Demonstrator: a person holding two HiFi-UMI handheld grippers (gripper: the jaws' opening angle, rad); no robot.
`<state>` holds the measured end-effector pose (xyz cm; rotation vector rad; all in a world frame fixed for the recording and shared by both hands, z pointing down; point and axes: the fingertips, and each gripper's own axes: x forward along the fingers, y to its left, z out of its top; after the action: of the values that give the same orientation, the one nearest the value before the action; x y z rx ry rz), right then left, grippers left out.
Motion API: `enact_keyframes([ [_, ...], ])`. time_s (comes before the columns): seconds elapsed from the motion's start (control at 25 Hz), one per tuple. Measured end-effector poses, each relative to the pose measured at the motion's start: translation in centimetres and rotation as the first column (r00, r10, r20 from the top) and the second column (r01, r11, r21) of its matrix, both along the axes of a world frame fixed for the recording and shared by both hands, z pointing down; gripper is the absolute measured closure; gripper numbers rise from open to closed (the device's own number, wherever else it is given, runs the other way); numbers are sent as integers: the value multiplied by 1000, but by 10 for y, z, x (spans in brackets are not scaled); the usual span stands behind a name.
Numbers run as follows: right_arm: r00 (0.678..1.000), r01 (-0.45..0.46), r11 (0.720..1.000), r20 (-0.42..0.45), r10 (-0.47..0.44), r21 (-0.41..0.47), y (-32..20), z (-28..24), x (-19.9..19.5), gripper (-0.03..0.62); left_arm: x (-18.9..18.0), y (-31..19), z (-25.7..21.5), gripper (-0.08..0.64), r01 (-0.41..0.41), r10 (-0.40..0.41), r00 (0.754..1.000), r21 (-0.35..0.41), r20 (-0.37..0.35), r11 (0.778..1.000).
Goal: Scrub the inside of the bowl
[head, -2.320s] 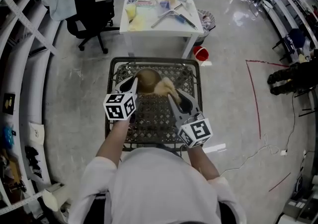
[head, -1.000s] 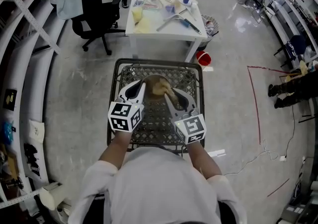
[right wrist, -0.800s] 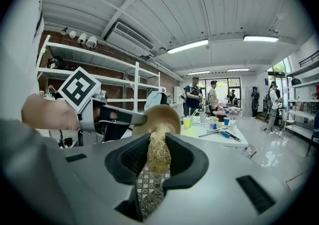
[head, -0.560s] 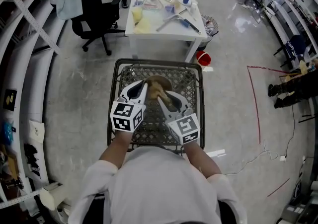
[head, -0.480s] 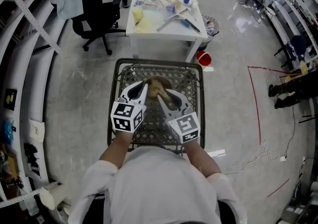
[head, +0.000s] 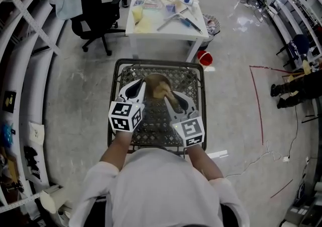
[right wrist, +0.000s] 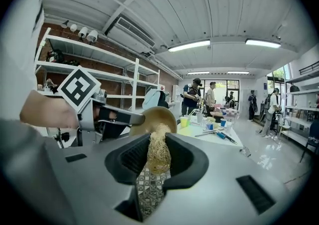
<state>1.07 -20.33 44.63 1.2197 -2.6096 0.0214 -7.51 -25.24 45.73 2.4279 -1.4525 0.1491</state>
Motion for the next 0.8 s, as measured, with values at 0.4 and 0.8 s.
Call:
enact_keyframes([
  [0.4,998,69,997,13,-69,-21,2,2,-28,492,10,8,3,517,-29,29,1000,-8,7,1000],
  [0.8,998,-68,998,17,68,16,-11,-5,7,492,9,9,8,517,-37,37,999,-17,-4,999],
])
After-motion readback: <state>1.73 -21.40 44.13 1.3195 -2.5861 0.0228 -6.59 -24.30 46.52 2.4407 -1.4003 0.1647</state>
